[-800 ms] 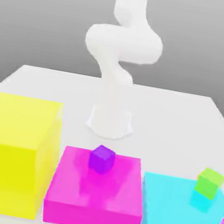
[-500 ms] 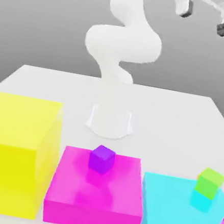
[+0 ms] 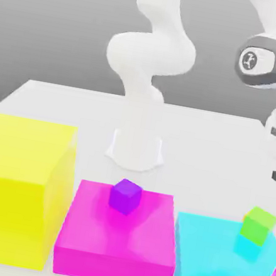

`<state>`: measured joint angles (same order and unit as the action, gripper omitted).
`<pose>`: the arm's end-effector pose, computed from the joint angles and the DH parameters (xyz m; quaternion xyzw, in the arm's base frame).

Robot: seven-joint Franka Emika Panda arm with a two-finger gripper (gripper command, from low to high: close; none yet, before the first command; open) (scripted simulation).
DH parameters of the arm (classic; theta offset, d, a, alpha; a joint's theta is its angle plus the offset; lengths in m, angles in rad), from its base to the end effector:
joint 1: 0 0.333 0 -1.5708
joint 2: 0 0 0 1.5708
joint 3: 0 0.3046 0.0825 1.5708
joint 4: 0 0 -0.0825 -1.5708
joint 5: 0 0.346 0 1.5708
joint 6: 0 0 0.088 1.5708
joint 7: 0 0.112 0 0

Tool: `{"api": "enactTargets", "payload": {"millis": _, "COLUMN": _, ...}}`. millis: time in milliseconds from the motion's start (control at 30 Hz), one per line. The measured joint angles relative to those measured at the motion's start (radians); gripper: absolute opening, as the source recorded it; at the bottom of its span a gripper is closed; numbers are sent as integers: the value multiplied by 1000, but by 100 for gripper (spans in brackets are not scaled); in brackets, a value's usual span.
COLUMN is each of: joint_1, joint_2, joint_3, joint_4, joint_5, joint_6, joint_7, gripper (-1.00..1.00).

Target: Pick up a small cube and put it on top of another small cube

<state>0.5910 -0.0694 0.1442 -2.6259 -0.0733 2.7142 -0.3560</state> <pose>0.3142 0.2869 0.3025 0.8348 0.5445 0.0811 0.0076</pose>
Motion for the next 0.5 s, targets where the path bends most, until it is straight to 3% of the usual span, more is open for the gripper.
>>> {"api": "enactTargets", "payload": {"millis": 233, "joint_1": 101, "joint_2": 197, "joint_3": 62, "joint_4": -72, "joint_5": -21, "joint_6": 118, "joint_7": -271, "gripper": 0}}
{"api": "enactTargets", "payload": {"millis": 400, "joint_1": 179, "joint_2": 375, "joint_3": -31, "joint_4": -43, "joint_5": -115, "joint_6": 256, "joint_7": -218, "gripper": 0}}
{"api": "enactTargets", "payload": {"millis": 433, "joint_1": 195, "joint_2": 401, "joint_3": -49, "joint_4": -38, "joint_5": -126, "joint_6": 277, "joint_7": -210, "gripper": -100}}
{"api": "enactTargets", "payload": {"millis": 500, "joint_1": 195, "joint_2": 401, "joint_3": -49, "joint_4": -38, "joint_5": -126, "joint_6": 277, "joint_7": -210, "gripper": -100}}
